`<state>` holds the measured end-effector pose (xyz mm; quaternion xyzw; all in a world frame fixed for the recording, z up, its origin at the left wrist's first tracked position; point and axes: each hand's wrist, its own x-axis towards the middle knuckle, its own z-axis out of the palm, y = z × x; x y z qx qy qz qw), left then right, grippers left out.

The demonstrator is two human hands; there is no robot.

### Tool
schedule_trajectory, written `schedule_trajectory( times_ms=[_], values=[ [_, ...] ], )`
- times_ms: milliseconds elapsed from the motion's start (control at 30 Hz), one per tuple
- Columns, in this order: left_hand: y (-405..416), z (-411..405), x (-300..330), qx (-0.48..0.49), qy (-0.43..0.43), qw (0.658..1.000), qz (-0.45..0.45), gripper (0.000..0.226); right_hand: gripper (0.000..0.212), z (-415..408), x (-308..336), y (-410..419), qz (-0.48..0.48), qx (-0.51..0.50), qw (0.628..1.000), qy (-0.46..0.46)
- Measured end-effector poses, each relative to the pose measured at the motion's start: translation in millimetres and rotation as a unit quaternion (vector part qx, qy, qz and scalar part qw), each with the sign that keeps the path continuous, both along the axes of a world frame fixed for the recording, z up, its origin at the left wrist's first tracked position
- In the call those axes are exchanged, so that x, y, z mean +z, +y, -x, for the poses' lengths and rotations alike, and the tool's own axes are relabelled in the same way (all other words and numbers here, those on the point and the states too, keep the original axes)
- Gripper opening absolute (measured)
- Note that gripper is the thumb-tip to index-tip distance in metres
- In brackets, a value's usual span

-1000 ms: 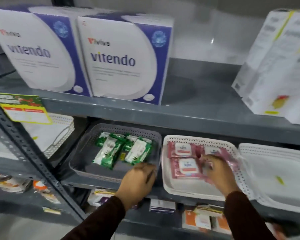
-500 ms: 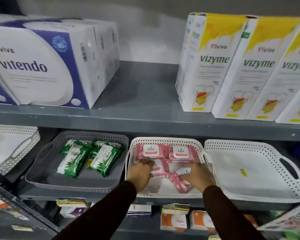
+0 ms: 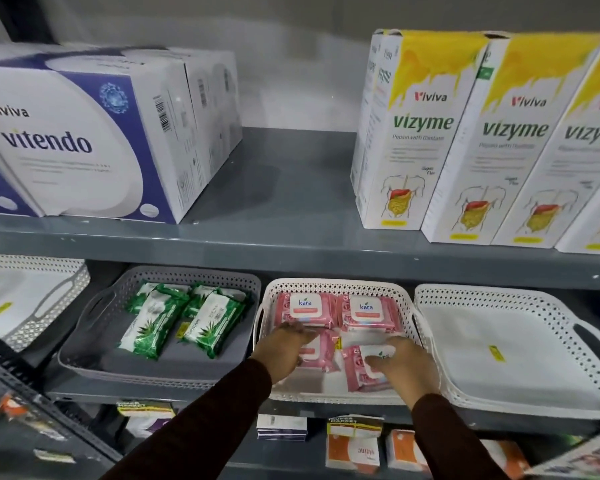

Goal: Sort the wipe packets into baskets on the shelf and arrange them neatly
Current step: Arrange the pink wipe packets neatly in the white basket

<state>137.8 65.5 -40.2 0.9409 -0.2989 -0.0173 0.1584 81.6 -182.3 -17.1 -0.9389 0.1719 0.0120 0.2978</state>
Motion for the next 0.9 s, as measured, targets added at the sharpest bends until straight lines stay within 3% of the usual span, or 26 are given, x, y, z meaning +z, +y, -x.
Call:
schedule_trajectory(
  times_ms=[67, 133, 267, 433, 533, 700, 800, 900],
  values=[
    [1, -1, -2, -0.001, 0.022, 0.999, -0.024, 0.058, 0.039, -6, -1, 1, -0.001, -0.012, 1.0, -0.014],
    [0, 0, -4, 0.003, 0.058, 0.998, 0.013, 0.05, 0.036, -14, -1, 5, 0.016, -0.021, 1.0, -0.015],
    [-2, -2, -10, 0.019, 0.007, 1.0, -0.023, 0.06, 0.048, -26, -4, 8, 0.065, -0.008, 0.997, 0.029],
    [0, 7, -18, 0.029, 0.017, 0.999, -0.034, 0.064, 0.064, -12, -28, -2, 0.105, 0.127, 0.986, 0.029],
    [-7, 4, -13, 0.031, 0.019, 0.999, -0.025, 0.063, 0.062, -14, -32, -4, 0.092, 0.094, 0.991, -0.003],
    [-6, -6, -7, 0.056, 0.119, 0.988, 0.075, 0.055, 0.063, -27, -37, 5, 0.07, 0.07, 0.995, -0.006],
    [-8, -7, -2, 0.069, 0.177, 0.97, 0.153, 0.04, 0.064, -26, -42, 4, 0.106, 0.068, 0.992, -0.004],
    [-9, -8, -4, 0.039, 0.153, 0.98, 0.123, 0.047, 0.062, -30, -38, -1, 0.114, 0.081, 0.99, 0.027]
  ],
)
